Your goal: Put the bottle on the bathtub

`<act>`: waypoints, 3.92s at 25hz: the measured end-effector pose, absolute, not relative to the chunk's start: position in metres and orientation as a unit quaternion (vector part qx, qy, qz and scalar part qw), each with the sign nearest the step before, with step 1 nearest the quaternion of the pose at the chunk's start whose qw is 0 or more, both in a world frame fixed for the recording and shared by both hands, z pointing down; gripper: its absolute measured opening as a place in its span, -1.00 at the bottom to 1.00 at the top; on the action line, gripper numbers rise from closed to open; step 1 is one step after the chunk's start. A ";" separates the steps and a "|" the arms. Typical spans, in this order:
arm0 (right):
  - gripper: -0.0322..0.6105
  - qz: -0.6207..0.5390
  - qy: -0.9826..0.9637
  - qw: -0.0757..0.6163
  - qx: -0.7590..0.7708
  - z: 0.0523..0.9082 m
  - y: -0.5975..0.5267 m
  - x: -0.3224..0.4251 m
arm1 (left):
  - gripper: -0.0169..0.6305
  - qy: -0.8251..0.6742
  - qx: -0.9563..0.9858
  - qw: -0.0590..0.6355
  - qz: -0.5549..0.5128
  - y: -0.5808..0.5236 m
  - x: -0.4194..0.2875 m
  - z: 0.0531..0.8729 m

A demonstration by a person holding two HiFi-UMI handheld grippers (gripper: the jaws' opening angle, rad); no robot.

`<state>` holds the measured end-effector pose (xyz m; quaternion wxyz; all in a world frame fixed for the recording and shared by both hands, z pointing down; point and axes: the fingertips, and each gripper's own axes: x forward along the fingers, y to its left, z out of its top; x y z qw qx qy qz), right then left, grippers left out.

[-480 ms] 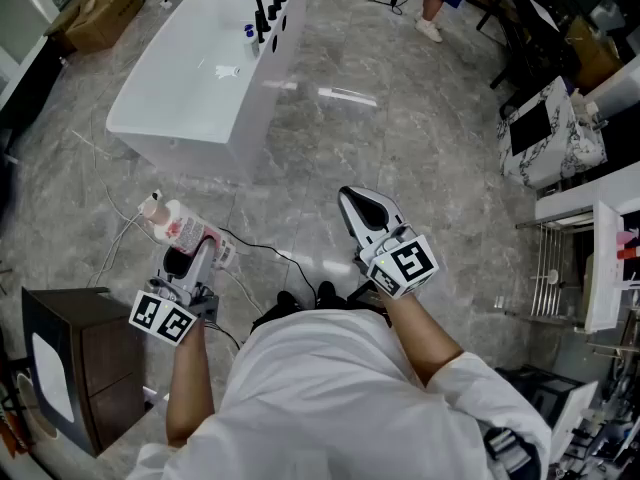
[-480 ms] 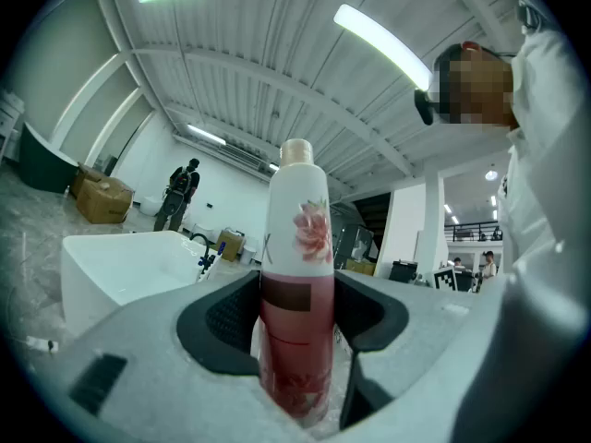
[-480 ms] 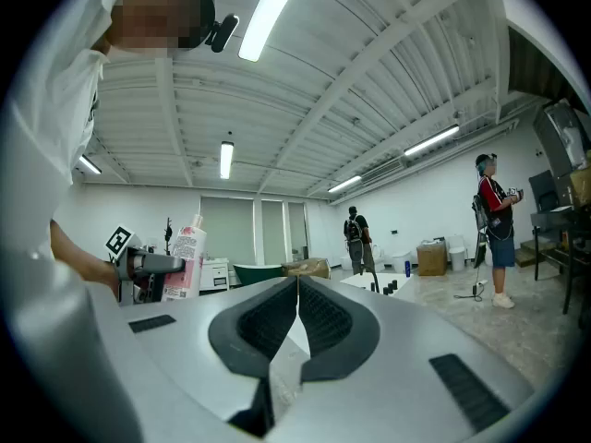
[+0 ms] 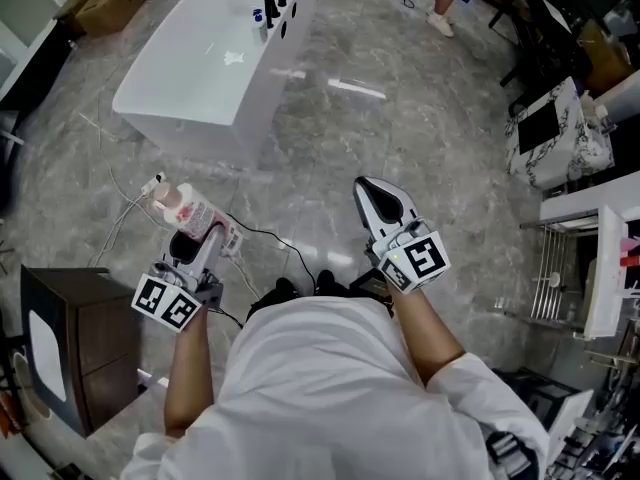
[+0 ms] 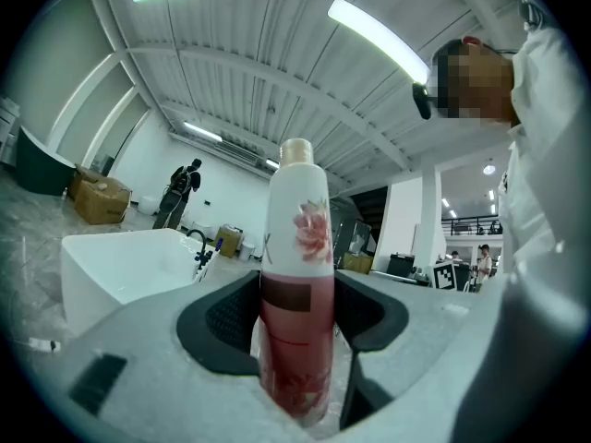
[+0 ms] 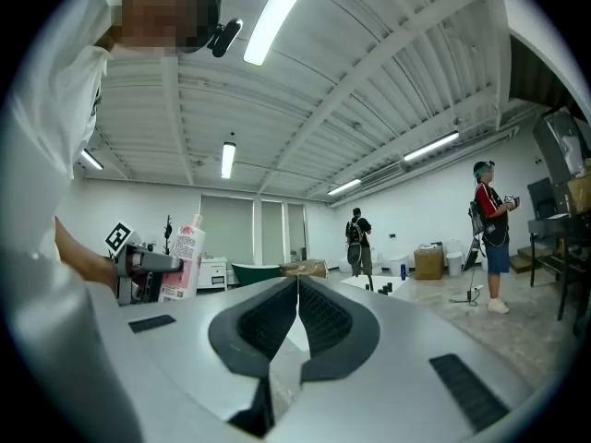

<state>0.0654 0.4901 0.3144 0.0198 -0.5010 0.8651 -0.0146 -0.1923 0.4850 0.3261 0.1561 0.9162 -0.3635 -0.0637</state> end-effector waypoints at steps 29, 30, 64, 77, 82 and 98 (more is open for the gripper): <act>-0.84 -0.043 0.877 0.041 -0.476 0.349 0.502 0.114 | -0.24 -0.366 0.911 0.177 -0.064 0.509 -0.132 0.343; -0.84 -0.047 0.878 0.040 -0.474 0.352 0.504 0.115 | -0.24 -0.367 0.911 0.180 -0.062 0.511 -0.129 0.346; -0.84 -0.083 0.866 0.008 -0.493 0.367 0.306 0.157 | -0.24 -0.353 0.903 0.229 -0.081 0.291 -0.090 0.369; -0.84 -0.089 0.861 -0.002 -0.501 0.364 0.156 0.156 | -0.24 -0.323 0.913 0.236 -0.079 0.125 -0.079 0.371; -0.84 -0.089 0.867 -0.007 -0.489 0.365 0.109 0.155 | -0.24 -0.327 0.909 0.247 -0.078 0.081 -0.076 0.381; -0.84 -0.133 0.916 -0.022 -0.378 0.388 -0.160 0.195 | -0.24 -0.462 0.843 0.259 -0.092 -0.126 -0.050 0.393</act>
